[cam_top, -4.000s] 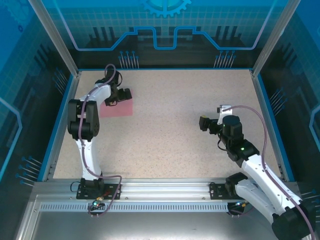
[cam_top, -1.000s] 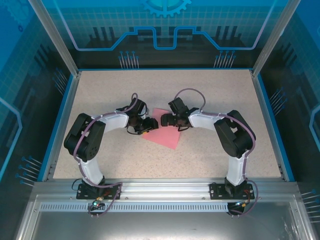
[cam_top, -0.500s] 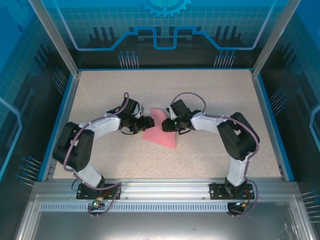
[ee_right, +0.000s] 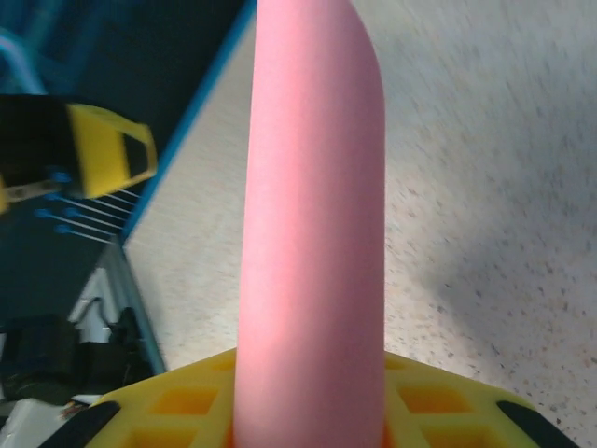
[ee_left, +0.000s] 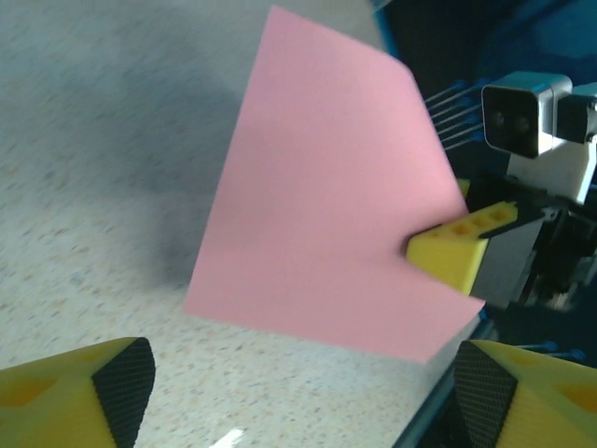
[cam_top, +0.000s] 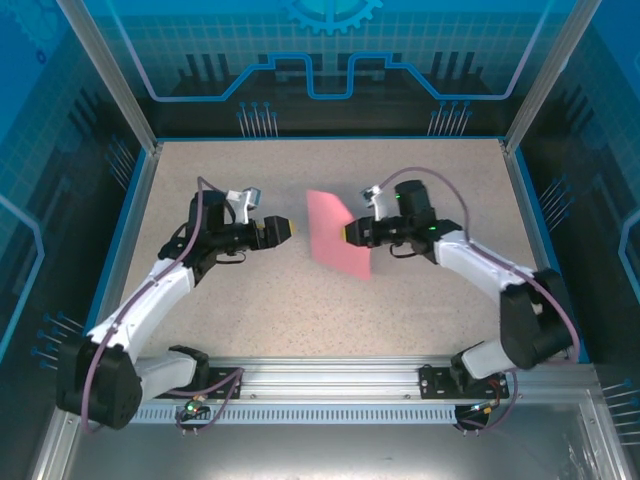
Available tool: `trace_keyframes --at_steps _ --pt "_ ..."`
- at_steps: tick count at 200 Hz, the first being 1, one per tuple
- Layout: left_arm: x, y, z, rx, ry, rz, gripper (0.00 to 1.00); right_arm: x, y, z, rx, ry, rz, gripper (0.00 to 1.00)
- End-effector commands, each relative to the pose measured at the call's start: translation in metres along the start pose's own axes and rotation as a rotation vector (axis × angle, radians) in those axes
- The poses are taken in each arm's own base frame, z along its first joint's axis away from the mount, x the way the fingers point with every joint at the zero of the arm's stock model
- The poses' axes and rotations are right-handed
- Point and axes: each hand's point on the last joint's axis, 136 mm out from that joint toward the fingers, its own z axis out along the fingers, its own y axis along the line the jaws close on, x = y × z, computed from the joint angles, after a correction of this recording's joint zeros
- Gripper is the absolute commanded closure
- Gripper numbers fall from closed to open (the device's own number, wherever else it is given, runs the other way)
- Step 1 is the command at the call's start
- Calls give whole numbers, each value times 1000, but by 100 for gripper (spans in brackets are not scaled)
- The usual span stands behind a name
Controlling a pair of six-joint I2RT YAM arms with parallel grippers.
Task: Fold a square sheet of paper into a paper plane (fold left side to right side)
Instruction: Pick up the square sheet of paper from the center of the table.
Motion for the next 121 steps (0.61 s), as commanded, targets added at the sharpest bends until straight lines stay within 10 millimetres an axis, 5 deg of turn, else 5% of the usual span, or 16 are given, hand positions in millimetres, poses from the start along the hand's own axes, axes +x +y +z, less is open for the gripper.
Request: trace_keyframes --at_steps 1,58,121 --pt "-6 -33 -12 147 -30 114 10 7 43 -35 -162 22 -84 69" --pt "-13 -94 -27 455 -50 232 7 -4 121 -106 -321 -76 -209 70" --pt "15 -157 -25 636 62 420 7 -1 157 -122 -389 -69 -265 70"
